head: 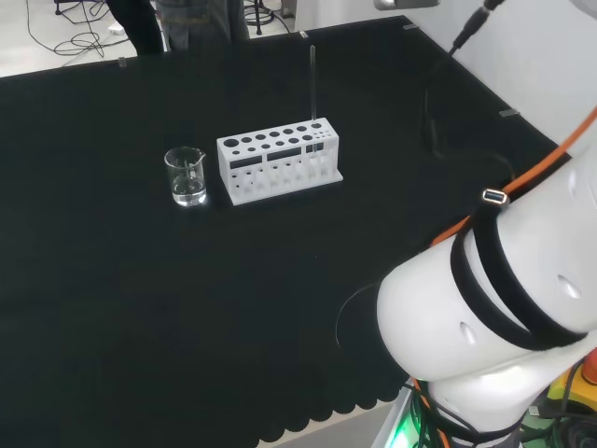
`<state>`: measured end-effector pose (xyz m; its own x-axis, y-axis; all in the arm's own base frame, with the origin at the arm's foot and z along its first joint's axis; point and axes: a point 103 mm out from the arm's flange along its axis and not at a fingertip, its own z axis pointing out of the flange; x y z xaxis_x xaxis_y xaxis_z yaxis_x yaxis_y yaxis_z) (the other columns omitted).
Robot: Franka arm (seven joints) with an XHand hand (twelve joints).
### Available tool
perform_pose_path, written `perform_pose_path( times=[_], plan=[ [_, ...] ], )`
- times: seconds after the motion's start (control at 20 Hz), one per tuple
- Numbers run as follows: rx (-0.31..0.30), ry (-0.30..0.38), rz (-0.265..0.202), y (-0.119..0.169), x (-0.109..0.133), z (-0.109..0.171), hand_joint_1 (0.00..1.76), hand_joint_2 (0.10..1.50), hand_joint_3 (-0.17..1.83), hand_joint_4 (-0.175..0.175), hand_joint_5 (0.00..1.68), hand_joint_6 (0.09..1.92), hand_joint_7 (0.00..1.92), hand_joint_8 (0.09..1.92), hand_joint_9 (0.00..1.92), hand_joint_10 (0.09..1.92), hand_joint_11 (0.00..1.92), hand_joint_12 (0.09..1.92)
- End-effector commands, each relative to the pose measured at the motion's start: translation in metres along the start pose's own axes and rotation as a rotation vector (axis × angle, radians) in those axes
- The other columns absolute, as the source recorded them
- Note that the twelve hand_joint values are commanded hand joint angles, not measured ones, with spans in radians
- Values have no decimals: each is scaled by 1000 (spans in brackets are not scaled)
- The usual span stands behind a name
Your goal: Take the glass rod from the white test tube rack.
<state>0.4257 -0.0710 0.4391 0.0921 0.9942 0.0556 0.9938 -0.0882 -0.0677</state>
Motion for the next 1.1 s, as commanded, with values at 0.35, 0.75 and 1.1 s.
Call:
perform_pose_path(
  times=[0.35, 0.75, 1.1],
  plan=[
    [4, 30, -44, 93, -25, 19, 589, 887, 522, -120, 198, 87, 234, 841, 593, 796, 529, 1329],
    [37, 28, -56, 131, -30, 42, 565, 902, 522, -119, 243, 87, 293, 837, 686, 775, 581, 1310],
    [79, 44, -66, 166, -32, 74, 553, 914, 520, -131, 311, 87, 357, 833, 800, 763, 716, 1276]
  ],
)
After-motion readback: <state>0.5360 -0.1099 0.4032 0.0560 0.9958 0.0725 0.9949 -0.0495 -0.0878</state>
